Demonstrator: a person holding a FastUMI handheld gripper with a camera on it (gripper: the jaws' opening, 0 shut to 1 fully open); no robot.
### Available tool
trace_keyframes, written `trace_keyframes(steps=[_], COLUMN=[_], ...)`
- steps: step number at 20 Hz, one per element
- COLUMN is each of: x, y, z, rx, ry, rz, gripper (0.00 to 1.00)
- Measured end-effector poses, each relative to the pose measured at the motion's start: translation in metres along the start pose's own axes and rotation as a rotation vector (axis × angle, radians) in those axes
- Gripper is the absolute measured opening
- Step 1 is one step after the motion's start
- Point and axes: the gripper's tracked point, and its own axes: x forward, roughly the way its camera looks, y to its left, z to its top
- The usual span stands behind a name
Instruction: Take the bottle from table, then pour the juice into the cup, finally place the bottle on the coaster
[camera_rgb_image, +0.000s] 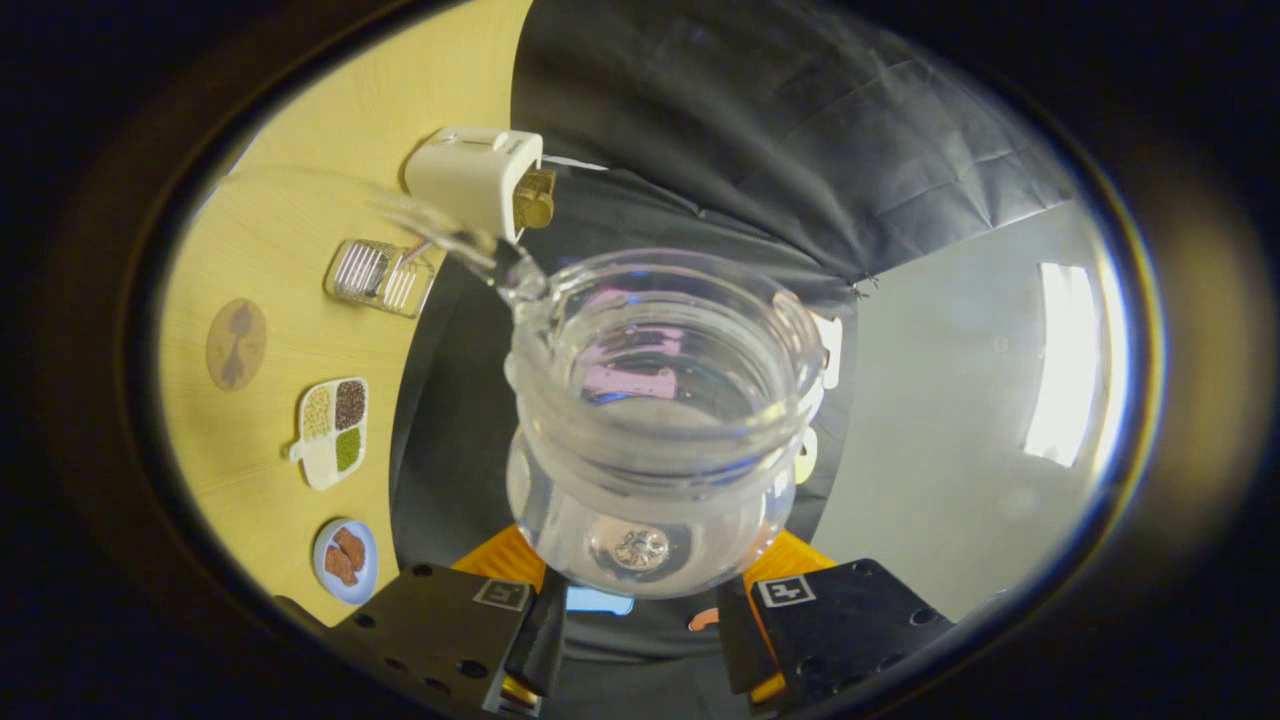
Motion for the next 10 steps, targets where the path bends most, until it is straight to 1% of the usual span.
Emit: trace_keyframes(steps=[10], x=[0.0028], y=[-0.0001], z=[0.0100], rx=[-0.017], ry=[-0.030], rz=[-0.014], gripper=[0.67])
